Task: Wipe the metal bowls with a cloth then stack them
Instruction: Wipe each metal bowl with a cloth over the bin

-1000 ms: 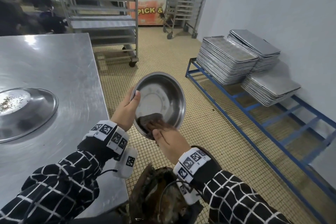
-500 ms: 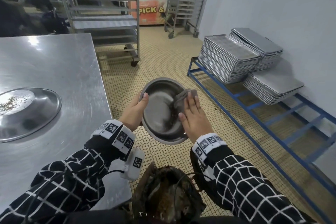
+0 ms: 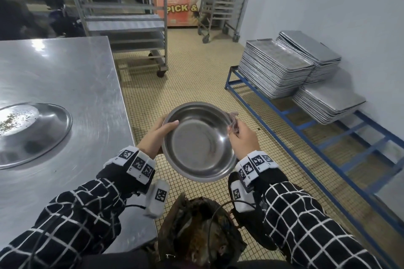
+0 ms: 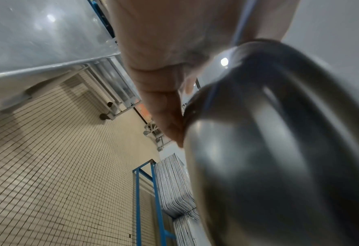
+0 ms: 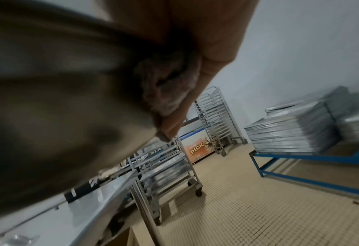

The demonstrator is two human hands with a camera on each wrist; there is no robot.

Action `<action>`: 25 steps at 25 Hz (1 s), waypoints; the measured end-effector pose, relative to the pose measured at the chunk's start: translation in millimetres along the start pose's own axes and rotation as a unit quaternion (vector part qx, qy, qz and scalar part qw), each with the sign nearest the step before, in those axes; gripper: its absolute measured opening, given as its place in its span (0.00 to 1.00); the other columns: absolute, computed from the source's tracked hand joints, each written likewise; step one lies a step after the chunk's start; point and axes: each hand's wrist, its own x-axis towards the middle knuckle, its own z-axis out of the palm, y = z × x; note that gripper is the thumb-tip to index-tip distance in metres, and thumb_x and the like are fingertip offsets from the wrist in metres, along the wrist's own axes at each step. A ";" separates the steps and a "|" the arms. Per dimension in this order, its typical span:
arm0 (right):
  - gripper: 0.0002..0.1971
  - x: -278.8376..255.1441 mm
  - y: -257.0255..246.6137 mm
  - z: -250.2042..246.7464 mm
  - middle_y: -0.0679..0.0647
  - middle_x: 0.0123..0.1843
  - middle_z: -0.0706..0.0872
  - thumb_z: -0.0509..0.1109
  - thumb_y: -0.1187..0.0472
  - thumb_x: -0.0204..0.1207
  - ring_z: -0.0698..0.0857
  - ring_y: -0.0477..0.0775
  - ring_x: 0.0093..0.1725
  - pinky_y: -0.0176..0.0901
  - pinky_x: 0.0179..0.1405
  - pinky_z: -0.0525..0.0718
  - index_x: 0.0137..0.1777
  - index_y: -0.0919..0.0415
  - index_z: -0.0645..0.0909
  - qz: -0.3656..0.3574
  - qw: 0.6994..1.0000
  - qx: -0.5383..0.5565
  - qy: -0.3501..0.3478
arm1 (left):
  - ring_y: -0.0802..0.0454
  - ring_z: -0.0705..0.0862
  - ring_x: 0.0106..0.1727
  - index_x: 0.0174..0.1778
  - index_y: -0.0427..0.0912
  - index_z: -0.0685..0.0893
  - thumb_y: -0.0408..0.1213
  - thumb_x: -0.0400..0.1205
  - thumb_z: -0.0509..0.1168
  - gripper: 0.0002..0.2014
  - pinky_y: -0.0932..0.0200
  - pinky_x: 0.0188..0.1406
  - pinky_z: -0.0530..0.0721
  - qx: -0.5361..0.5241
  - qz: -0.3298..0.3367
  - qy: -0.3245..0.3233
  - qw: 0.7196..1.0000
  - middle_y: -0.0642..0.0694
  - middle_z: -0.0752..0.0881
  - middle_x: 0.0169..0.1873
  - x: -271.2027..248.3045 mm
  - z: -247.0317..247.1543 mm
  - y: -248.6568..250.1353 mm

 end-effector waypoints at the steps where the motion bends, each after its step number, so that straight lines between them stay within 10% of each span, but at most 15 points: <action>1: 0.07 -1.7 -2.1 4.0 0.50 0.41 0.83 0.63 0.61 0.82 0.82 0.42 0.36 0.33 0.34 0.82 0.55 0.63 0.79 0.020 0.999 0.024 0.030 | 0.41 0.87 0.52 0.77 0.47 0.65 0.52 0.71 0.69 0.38 0.39 0.57 0.85 0.000 0.029 0.032 0.999 0.41 0.83 0.58 -2.4 2.4 -0.8; 10: 0.09 -19.5 -25.2 18.7 0.46 0.45 0.82 0.62 0.63 0.83 0.78 0.33 0.38 0.25 0.30 0.73 0.61 0.61 0.77 0.033 0.977 0.130 0.163 | 0.62 0.85 0.53 0.75 0.57 0.64 0.37 0.71 0.67 0.35 0.63 0.50 0.85 -0.028 0.179 0.080 0.980 0.50 0.81 0.57 -23.9 20.1 -1.3; 14: 0.08 -25.8 -24.1 19.3 0.44 0.44 0.82 0.59 0.58 0.85 0.81 0.36 0.41 0.28 0.34 0.75 0.59 0.57 0.75 0.029 0.985 0.144 0.094 | 0.67 0.84 0.47 0.76 0.38 0.69 0.31 0.82 0.61 0.24 0.76 0.38 0.81 -0.016 0.145 0.155 0.977 0.50 0.82 0.51 -21.3 23.7 -6.2; 17: 0.09 -30.3 -16.4 22.3 0.49 0.45 0.84 0.57 0.55 0.85 0.83 0.44 0.39 0.34 0.35 0.79 0.55 0.58 0.77 0.020 0.993 0.102 0.061 | 0.59 0.83 0.52 0.73 0.41 0.71 0.37 0.86 0.56 0.18 0.68 0.48 0.83 -0.033 0.114 0.173 0.978 0.51 0.83 0.52 -17.1 14.4 -2.9; 20: 0.10 -34.0 -18.4 31.4 0.51 0.57 0.79 0.59 0.57 0.84 0.81 0.44 0.47 0.30 0.42 0.79 0.56 0.60 0.78 -0.034 0.997 0.002 0.067 | 0.68 0.78 0.47 0.70 0.48 0.70 0.43 0.88 0.52 0.14 0.81 0.35 0.78 -0.010 0.116 0.171 0.978 0.59 0.80 0.49 -15.5 9.2 0.0; 25: 0.22 -67.8 -34.0 66.0 0.51 0.66 0.75 0.50 0.45 0.85 0.78 0.47 0.61 0.44 0.66 0.79 0.69 0.57 0.73 -0.268 0.945 -0.139 -0.123 | 0.70 0.77 0.59 0.76 0.53 0.69 0.49 0.88 0.50 0.19 0.66 0.61 0.75 0.046 0.140 0.121 0.982 0.59 0.80 0.60 -12.8 6.9 5.4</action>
